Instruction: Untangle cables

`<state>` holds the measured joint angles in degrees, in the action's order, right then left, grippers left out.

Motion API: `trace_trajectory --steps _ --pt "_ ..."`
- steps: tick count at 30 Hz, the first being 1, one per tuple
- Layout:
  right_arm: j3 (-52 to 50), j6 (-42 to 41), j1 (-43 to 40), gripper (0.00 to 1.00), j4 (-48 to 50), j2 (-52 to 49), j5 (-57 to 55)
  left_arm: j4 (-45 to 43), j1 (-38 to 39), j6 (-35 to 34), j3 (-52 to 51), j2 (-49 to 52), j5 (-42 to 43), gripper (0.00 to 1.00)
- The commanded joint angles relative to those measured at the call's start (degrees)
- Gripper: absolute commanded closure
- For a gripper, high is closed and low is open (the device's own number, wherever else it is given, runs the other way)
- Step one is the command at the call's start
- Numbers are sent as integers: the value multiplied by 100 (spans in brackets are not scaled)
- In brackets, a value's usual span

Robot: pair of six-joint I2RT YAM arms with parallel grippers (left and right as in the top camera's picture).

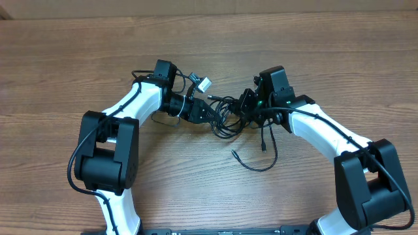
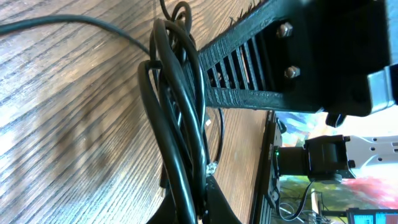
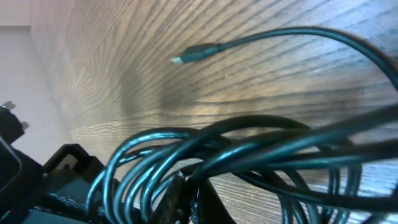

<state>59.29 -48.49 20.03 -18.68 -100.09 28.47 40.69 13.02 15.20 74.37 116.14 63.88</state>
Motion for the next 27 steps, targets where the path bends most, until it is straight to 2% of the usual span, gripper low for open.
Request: trace_trajectory --steps 1,5,14,21,27 --pt "31 11 -48 96 -186 173 -181 0 15 155 101 -37 413 96" --pt "31 190 -262 96 -376 173 262 0 15 155 101 -37 411 96" --pt "35 831 -1187 96 -382 173 2262 -4 15 153 101 -37 46 96" --pt "35 748 -1528 96 -111 173 2216 -4 15 155 101 -37 20 96" --pt "35 262 -1561 96 -146 173 1510 -7 13 153 101 -37 -140 96"
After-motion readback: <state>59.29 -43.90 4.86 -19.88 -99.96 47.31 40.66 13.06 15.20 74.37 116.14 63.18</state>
